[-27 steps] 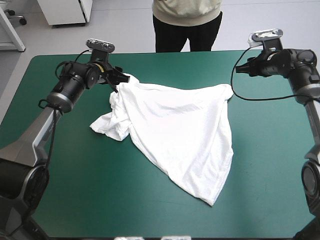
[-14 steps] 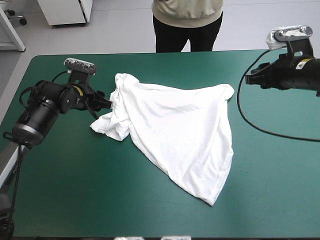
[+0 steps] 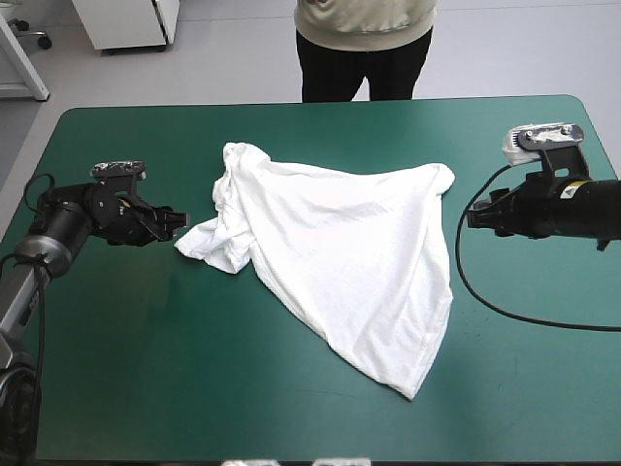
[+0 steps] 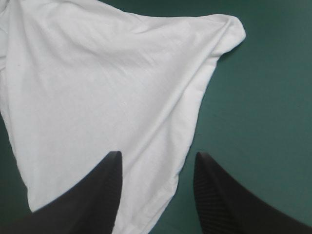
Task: Fold the cloth
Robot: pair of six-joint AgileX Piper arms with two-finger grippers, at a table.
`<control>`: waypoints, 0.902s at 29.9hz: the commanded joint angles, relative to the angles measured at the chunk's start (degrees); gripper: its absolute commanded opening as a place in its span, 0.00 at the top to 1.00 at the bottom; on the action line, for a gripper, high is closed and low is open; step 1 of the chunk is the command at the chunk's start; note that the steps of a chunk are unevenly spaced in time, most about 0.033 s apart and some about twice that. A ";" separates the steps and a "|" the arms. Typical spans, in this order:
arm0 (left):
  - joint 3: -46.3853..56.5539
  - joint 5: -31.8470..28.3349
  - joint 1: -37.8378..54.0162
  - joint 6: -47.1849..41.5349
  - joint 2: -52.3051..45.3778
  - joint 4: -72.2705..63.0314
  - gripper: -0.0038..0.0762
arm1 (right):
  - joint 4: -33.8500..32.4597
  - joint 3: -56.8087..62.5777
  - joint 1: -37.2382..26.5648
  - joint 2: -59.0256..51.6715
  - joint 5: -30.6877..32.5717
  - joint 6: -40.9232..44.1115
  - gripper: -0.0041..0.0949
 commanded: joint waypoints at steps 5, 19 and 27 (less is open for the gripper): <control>-1.90 -1.73 2.51 9.18 6.12 -11.76 0.38 | 4.90 0.34 -0.37 -1.14 -6.23 -2.82 0.51; -4.50 -3.14 -2.66 15.37 13.36 -9.97 0.53 | 5.25 0.34 -0.37 -1.14 -8.19 -3.05 0.51; -4.50 -6.70 -3.78 13.88 13.36 -6.86 0.96 | 3.34 0.58 -0.25 -1.14 -4.79 -5.35 0.51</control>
